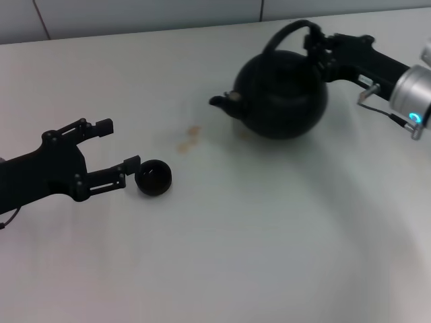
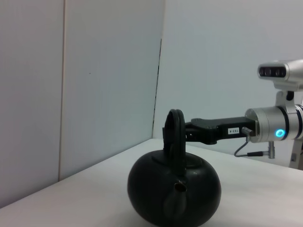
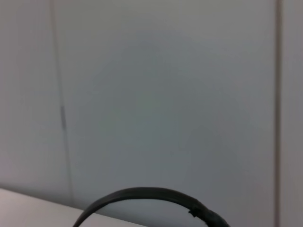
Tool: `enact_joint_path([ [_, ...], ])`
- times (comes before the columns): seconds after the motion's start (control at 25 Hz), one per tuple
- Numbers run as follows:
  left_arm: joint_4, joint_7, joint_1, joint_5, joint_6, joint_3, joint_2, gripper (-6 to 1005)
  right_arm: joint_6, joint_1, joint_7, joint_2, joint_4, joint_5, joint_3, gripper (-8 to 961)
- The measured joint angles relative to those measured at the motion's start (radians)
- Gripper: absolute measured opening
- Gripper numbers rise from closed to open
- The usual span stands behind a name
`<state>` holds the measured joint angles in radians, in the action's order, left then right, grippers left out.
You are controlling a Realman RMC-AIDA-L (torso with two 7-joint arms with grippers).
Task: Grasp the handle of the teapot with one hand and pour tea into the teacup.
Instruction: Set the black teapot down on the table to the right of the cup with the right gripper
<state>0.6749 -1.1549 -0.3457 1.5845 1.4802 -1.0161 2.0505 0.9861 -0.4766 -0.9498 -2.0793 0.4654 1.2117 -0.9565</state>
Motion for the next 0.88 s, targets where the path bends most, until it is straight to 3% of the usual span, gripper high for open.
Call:
enact_joint_path([
  [0.36,0.0,0.0,-0.002,0.0,-0.002,-0.001,0.006,859,-0.007,0.049,-0.003,0.004,-0.014,0.007,0.056,87],
  [0.88,-0.001,0.0,-0.009,0.0,-0.004,-0.004,0.006,859,-0.048,0.042,-0.002,0.004,-0.024,0.008,0.052,93],
])
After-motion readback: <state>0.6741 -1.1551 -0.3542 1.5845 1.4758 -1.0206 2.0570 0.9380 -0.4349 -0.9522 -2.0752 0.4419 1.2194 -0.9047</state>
